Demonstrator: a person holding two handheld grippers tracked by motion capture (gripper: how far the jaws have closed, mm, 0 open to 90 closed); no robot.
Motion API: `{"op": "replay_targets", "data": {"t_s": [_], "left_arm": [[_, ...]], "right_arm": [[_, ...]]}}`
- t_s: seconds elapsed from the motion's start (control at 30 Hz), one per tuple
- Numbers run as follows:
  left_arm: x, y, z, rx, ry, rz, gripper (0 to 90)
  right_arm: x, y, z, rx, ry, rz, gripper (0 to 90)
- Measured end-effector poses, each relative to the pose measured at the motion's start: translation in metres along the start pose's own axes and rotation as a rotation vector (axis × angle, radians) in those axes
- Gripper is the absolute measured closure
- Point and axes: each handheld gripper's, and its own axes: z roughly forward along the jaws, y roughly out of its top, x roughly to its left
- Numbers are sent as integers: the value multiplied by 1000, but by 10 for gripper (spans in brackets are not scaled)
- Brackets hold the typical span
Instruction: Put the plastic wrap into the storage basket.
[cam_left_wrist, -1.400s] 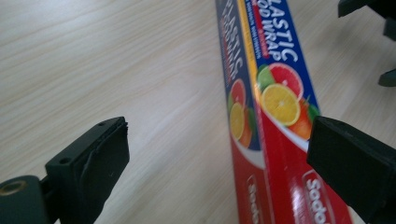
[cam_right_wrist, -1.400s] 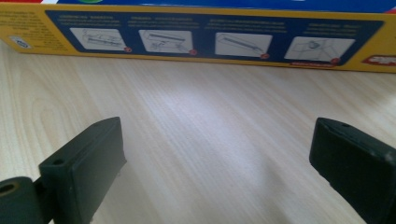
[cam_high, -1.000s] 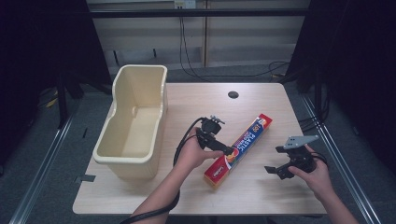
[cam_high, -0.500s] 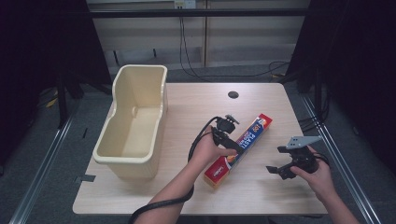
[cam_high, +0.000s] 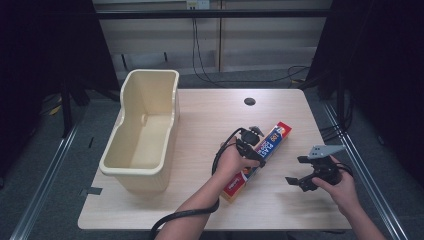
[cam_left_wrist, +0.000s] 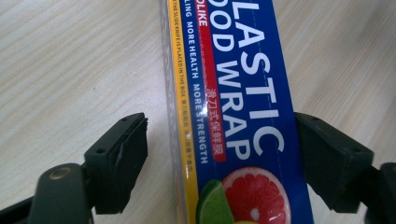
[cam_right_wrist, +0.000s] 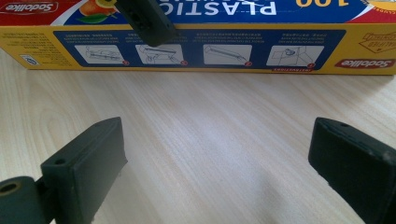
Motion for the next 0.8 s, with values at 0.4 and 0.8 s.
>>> {"op": "replay_targets", "data": {"t_s": [0.4, 0.8], "left_arm": [[-8, 10, 2, 94, 44, -43, 388], [6, 7, -30, 171, 5, -108, 407]], "right_arm": [[1, 1, 1, -1, 6, -3, 34], [1, 1, 2, -2, 10, 9, 31]]}}
